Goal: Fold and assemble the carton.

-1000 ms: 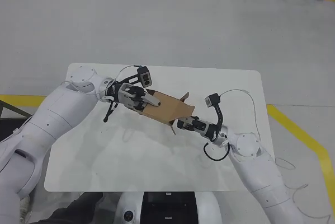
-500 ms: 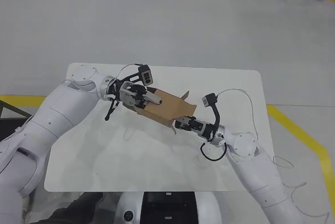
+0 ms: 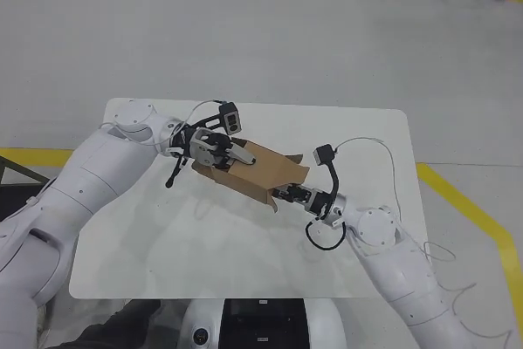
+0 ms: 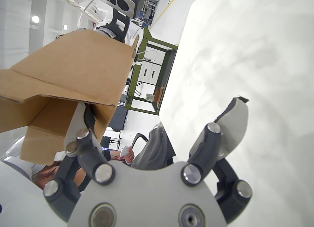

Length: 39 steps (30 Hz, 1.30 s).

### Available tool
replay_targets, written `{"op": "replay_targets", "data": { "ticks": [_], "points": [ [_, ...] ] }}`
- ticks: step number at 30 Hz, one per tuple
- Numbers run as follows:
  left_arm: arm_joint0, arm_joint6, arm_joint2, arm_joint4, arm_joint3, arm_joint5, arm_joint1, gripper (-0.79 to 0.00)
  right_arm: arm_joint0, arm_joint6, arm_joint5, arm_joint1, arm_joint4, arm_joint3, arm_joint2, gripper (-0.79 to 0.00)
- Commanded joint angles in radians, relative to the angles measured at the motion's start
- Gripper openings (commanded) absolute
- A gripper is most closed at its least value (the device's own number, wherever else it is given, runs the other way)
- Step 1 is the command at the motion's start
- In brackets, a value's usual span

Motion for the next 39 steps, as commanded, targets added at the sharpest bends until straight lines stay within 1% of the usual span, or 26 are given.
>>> {"op": "replay_targets", "data": {
  "ticks": [1, 8, 11, 16, 19, 24, 32, 39],
  "points": [
    [0.002, 0.000, -0.002, 0.002, 0.004, 0.000, 0.000, -0.785, -0.006, -0.009, -0.010, 0.001, 0.011, -0.005, 0.008, 0.000],
    [0.009, 0.000, -0.021, 0.011, 0.040, -0.006, 0.005, -0.785, -0.058, -0.049, -0.082, 0.012, 0.061, -0.047, 0.070, 0.000],
    [0.016, 0.000, -0.037, -0.002, 0.061, -0.007, 0.006, -0.785, -0.085, -0.041, -0.115, 0.017, 0.104, -0.067, 0.094, 0.000],
    [0.011, 0.007, -0.068, 0.036, 0.118, -0.023, 0.007, -0.785, -0.112, 0.051, -0.144, 0.023, 0.213, -0.100, 0.101, 0.000],
    [0.012, 0.059, -0.084, 0.080, 0.132, -0.038, 0.005, -0.785, -0.117, 0.117, -0.123, 0.024, 0.289, -0.115, 0.086, 0.000],
    [0.033, 0.095, -0.108, 0.110, 0.121, -0.037, 0.003, -0.785, -0.130, 0.146, -0.114, 0.022, 0.301, -0.172, 0.044, 0.000],
    [0.062, 0.123, -0.143, 0.158, 0.097, -0.034, -0.001, -0.785, -0.126, 0.102, -0.169, 0.013, 0.289, -0.210, -0.004, 0.000],
    [0.089, 0.040, -0.182, 0.160, 0.096, -0.010, 0.003, -0.785, -0.128, 0.024, -0.202, 0.012, 0.225, -0.216, 0.009, 0.000]
  ]
}}
